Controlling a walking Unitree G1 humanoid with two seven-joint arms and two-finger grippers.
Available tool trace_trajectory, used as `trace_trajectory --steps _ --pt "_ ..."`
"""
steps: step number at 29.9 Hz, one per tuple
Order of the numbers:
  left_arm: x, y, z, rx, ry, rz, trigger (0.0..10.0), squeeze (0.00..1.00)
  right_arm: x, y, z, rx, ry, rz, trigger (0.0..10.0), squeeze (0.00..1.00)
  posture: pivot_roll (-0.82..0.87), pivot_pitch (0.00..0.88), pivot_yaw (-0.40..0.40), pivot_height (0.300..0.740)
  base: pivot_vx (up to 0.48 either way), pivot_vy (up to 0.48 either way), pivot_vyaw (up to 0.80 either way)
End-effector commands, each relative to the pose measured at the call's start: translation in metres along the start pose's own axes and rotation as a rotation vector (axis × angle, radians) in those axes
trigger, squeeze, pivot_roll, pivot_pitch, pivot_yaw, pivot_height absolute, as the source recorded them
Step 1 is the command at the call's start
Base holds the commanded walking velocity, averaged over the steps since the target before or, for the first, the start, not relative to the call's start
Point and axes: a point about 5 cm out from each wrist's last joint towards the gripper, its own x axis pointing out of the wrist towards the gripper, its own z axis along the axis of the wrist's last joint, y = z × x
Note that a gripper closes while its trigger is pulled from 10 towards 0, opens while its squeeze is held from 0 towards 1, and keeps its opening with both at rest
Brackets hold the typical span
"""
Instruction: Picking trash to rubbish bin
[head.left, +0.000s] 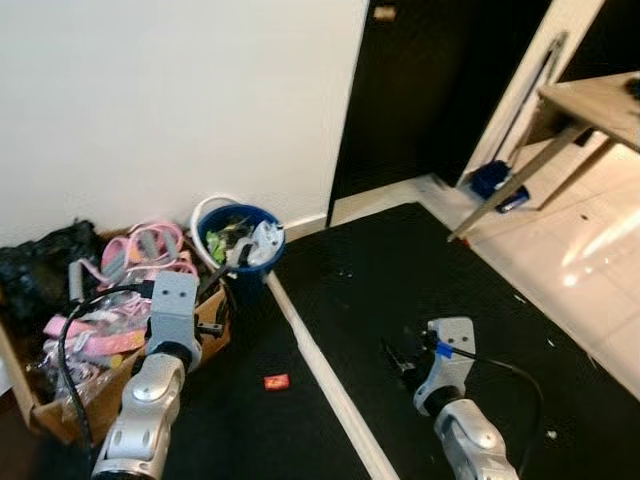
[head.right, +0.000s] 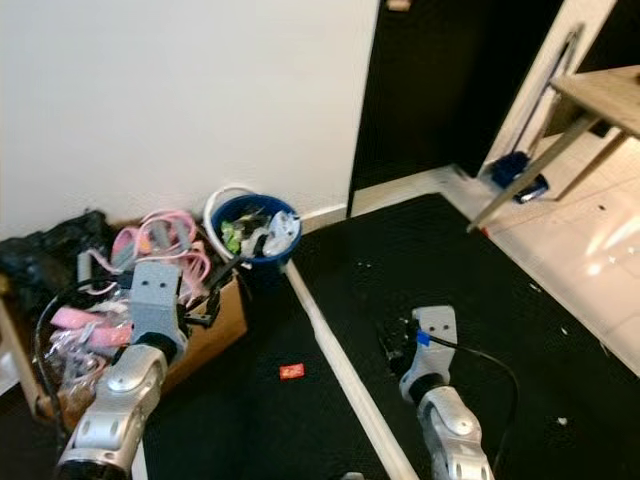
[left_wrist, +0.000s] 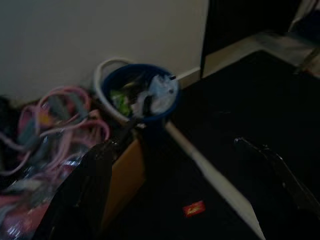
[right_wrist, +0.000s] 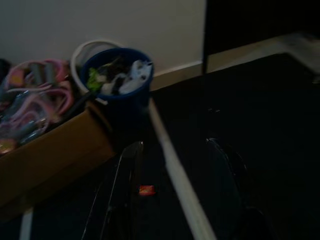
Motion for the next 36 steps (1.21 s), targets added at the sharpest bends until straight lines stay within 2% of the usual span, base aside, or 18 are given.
trace_trajectory --steps 1,6,11,16,25,30,36 --pt "-0.002 -0.003 -0.005 0.008 0.016 -0.004 10.0 0.00 -0.002 -0.005 -0.001 -0.005 0.017 -0.015 10.0 0.00 0.00 0.113 -0.045 0.740 0.000 0.000 -0.54" --pt "-0.004 -0.003 -0.006 0.009 0.019 -0.004 10.0 0.00 -0.001 -0.012 0.001 0.013 0.006 -0.057 10.0 0.00 0.00 0.113 -0.038 0.740 0.000 0.000 -0.54" --pt "-0.001 -0.002 -0.004 0.006 0.014 -0.001 10.0 0.00 -0.007 -0.011 -0.001 0.014 0.014 -0.055 10.0 0.00 -0.01 0.119 -0.043 0.740 0.000 0.000 -0.53" --pt "-0.001 -0.007 -0.004 0.003 0.014 -0.011 10.0 0.00 -0.005 -0.013 -0.001 0.015 0.016 -0.060 10.0 0.00 -0.01 0.117 -0.036 0.740 0.000 0.000 -0.52" --pt "0.002 -0.005 -0.003 0.004 0.014 -0.010 10.0 0.00 -0.001 -0.007 0.002 0.013 0.010 -0.031 10.0 0.00 -0.01 0.118 -0.041 0.740 0.000 0.000 -0.52" --pt "-0.002 -0.012 -0.004 0.010 0.013 -0.033 10.0 0.00 0.004 -0.003 0.004 0.016 0.006 -0.024 10.0 0.00 -0.01 0.120 -0.037 0.740 0.000 0.000 -0.51" --pt "0.001 -0.005 -0.003 0.003 0.006 -0.002 10.0 0.00 0.004 0.000 0.005 0.014 0.006 -0.008 10.0 0.00 -0.02 0.123 -0.046 0.740 0.000 0.000 -0.51"
